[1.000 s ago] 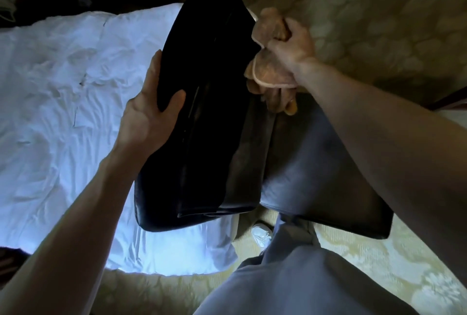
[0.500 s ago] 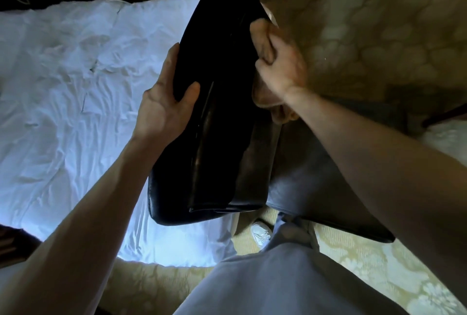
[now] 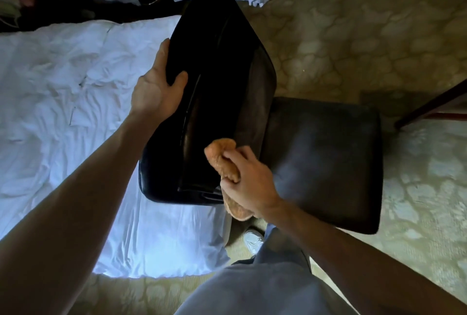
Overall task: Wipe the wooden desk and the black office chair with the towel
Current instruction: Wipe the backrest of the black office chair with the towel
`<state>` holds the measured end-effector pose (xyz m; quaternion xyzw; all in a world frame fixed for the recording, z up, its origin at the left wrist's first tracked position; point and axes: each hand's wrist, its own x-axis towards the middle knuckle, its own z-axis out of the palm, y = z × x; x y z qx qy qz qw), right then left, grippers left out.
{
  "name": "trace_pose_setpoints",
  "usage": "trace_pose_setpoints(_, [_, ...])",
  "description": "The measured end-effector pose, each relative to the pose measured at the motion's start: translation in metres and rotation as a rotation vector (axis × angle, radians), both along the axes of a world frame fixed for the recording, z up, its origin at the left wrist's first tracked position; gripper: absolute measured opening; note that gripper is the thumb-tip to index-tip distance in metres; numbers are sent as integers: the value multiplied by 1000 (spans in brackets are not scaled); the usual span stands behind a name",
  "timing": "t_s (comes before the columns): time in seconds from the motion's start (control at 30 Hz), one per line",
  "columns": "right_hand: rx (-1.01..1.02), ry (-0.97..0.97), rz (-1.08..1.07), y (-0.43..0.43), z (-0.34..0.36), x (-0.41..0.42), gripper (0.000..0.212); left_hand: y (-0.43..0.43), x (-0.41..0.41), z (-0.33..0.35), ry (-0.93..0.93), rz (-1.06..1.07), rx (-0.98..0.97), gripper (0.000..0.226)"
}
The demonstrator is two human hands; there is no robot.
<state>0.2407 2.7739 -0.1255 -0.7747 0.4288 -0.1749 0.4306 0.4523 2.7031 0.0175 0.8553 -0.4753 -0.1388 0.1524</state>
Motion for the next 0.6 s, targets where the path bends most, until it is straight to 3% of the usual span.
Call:
trace_pose_setpoints(0.17, [7,-33,150,8,9,-29,43,1,1,2,31,-5,32,72])
trace_pose_setpoints(0.3, [25,-125,-224,-47,14,-33,55,7,1,4,102,-40,29,78])
trace_pose_setpoints(0.37, [54,-124,-284,-74,15,-24,57,18,0,5,78,-52,37,82])
trace_pose_setpoints(0.5, [55,61,-59,-62,8,-1,58,60,-7,3,82,-81,44,85])
trace_pose_setpoints(0.6, [71,26,44,-4,2,-6,52,79,-15,1,52,-21,-39,78])
